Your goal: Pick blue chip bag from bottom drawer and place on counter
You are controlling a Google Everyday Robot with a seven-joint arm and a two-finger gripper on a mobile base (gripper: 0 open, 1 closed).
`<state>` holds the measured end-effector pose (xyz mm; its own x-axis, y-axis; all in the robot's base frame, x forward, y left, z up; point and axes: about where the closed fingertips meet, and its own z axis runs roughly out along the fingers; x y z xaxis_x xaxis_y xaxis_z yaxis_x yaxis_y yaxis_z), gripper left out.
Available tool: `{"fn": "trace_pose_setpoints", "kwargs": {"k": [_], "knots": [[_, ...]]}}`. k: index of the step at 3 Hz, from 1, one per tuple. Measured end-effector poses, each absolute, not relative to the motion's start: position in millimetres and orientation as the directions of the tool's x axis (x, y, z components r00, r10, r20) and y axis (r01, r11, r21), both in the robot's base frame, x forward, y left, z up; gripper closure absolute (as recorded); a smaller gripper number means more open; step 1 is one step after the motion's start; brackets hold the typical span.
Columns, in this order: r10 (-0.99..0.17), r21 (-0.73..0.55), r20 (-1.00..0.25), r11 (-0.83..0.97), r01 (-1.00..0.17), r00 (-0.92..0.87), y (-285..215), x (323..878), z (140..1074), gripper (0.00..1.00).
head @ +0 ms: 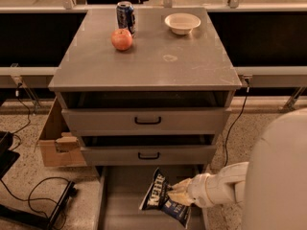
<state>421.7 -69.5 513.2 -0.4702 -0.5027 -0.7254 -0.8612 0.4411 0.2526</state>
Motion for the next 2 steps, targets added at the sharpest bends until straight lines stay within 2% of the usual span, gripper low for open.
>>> {"fn": "trace_pose_setpoints", "kwargs": {"k": [2], "knots": [[-0.478,0.224,-0.751,0.464,-0.857,-0.455,-72.1,434.2,551.4,1.0]]}}
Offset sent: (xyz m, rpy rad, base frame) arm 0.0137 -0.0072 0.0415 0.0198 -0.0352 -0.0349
